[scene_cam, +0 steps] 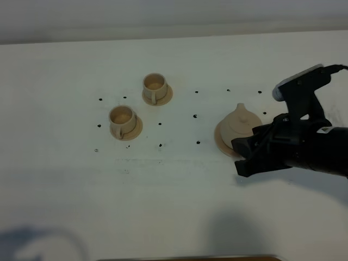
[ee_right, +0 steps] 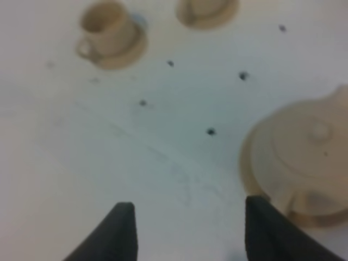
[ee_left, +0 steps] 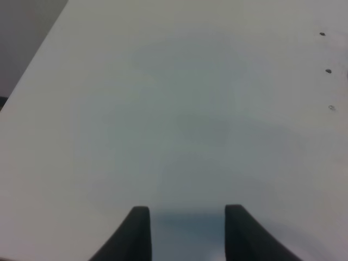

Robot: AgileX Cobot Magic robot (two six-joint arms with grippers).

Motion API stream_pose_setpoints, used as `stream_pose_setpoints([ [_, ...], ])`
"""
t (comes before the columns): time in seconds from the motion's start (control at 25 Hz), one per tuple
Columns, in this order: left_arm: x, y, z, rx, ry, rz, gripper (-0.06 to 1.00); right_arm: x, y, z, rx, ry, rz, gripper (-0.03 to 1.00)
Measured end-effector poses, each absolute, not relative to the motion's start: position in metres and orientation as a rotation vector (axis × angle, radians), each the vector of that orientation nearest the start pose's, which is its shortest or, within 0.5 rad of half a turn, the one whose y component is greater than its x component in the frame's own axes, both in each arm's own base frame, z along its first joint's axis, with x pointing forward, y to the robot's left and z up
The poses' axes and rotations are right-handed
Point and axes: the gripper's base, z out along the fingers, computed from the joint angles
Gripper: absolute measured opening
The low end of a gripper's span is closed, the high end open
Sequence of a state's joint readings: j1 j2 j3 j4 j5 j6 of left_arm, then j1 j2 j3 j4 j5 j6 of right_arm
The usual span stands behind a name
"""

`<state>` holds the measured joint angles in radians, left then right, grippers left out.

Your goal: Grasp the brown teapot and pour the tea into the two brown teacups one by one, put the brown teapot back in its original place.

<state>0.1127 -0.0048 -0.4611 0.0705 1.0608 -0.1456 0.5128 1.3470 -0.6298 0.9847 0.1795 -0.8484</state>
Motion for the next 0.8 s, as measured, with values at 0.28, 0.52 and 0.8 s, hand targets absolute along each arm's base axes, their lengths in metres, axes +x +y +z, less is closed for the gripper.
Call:
stream_pose_setpoints([
  [0.28,-0.002,0.005,0.267,-0.269,2.059,0.065,0.31,0.243,0.146,0.219,-0.352,2.315,0.495,0.46],
  [0.52,-0.002,0.005,0.267,-0.269,2.059,0.065,0.31,0.259,0.152,0.229,-0.231,2.380,0.481,0.46],
  [0.8,-0.002,0.005,0.267,-0.269,2.059,0.065,0.31,0.265,0.155,0.211,-0.215,2.499,0.444,0.45],
])
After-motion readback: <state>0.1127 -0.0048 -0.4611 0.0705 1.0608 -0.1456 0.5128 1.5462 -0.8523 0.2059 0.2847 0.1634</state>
